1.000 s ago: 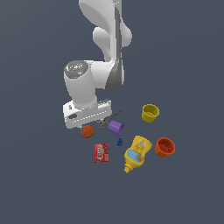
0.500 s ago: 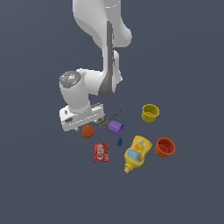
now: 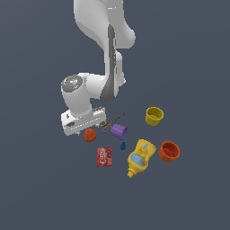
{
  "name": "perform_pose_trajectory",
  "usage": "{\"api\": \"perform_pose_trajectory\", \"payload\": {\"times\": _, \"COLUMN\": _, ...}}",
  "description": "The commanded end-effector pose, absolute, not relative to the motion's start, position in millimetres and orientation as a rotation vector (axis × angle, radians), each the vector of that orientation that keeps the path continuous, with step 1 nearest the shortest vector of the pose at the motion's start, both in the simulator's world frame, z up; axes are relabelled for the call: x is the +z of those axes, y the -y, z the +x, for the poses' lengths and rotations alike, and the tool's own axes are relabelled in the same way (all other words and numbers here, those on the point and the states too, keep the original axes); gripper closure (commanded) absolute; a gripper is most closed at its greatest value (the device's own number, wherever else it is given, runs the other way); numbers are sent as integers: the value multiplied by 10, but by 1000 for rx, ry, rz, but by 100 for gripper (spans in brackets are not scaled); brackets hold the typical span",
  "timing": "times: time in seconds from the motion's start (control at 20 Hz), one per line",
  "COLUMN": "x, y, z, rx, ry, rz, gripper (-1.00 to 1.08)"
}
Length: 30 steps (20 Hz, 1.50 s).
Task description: Pick up a designated object from a clutter of objects.
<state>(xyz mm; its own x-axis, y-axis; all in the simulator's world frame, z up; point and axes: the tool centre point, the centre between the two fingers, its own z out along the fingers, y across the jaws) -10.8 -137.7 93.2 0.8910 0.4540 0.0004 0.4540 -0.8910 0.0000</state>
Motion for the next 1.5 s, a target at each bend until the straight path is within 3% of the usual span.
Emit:
{"api": "perform_pose_trajectory", "payload": {"times": 0.0, "x": 858, "y": 1376, "z": -114, "rx": 0, "ry": 734, "rz": -3054, "gripper": -92}}
{"api": "perform_pose_trajectory", "payload": {"times": 0.6, "x": 469, "y": 1383, "z": -116, "rx": 0, "ry": 738, "rz": -3054, "gripper": -92}}
{"api": "perform_pose_trajectory", "payload": {"times": 0.65, "x": 469, "y": 1383, "z": -116, "rx": 0, "ry": 738, "rz": -3054, "gripper": 108}}
{"api": "perform_pose_trajectory", "payload": {"times": 1.45, "x": 586, "y": 1359, "z": -91, "rx": -2, "ry": 736, "rz": -3055, "gripper": 108}}
